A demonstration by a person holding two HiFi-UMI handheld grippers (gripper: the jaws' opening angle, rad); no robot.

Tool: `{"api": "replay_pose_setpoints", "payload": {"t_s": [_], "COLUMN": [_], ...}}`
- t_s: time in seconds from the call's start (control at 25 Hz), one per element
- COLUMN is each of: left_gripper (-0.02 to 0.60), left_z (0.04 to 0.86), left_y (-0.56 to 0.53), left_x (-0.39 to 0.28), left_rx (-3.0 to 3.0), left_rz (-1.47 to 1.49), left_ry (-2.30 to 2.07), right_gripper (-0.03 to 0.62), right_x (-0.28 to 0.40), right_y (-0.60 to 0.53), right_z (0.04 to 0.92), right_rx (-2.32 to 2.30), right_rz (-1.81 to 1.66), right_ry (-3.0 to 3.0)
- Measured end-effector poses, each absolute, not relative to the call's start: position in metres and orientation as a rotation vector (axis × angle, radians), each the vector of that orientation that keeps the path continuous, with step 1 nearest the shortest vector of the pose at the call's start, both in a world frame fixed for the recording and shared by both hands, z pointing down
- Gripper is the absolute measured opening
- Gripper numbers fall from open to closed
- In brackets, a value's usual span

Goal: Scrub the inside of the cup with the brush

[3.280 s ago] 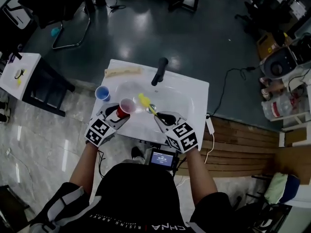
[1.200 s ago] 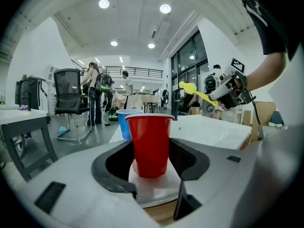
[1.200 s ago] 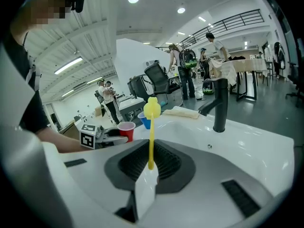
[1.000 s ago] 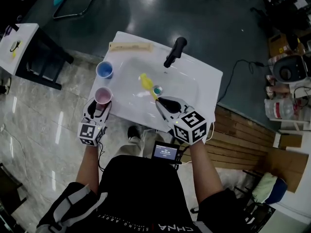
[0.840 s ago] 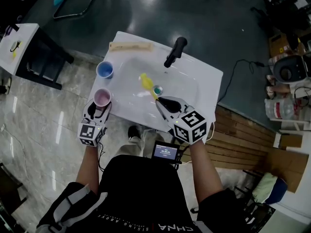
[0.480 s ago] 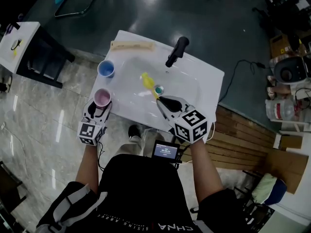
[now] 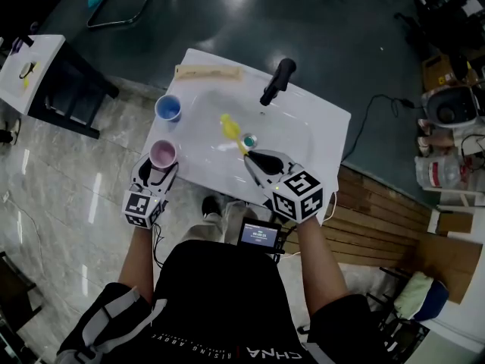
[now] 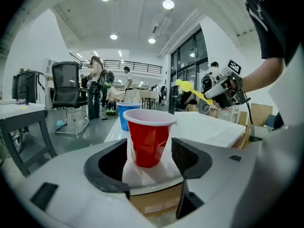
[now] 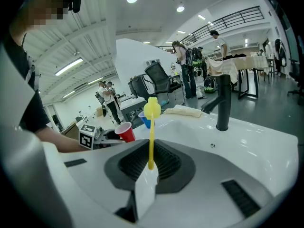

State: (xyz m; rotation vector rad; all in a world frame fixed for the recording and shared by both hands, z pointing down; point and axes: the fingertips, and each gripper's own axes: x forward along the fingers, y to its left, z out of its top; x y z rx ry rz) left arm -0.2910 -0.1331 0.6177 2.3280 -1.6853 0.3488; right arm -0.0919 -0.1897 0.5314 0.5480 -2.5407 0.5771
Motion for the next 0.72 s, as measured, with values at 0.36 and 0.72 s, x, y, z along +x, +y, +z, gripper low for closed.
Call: {"api": "replay_pose_setpoints", "payload": {"t_s": [0.36,0.72], "left_gripper": [0.290,0.212], "left_z": [0.609,0.592], "left_y": [-0.112,-0.072], "left_x": [-0.300,-0.301], "left_rx": [2.275,2.250], "left_rz": [0.325,0.262], "left_ry": [-1.614,-1.513], "right_gripper": [0.038,0.038], "right_x": [-0.087,-0.063], "right_y": [-0.185,-0.173], "right_z": [0.532,0.531], "right_rx": [0.555,0.645], "right_rz": [0.573,0.596], "right_ry": [-2.535,-2.517]}}
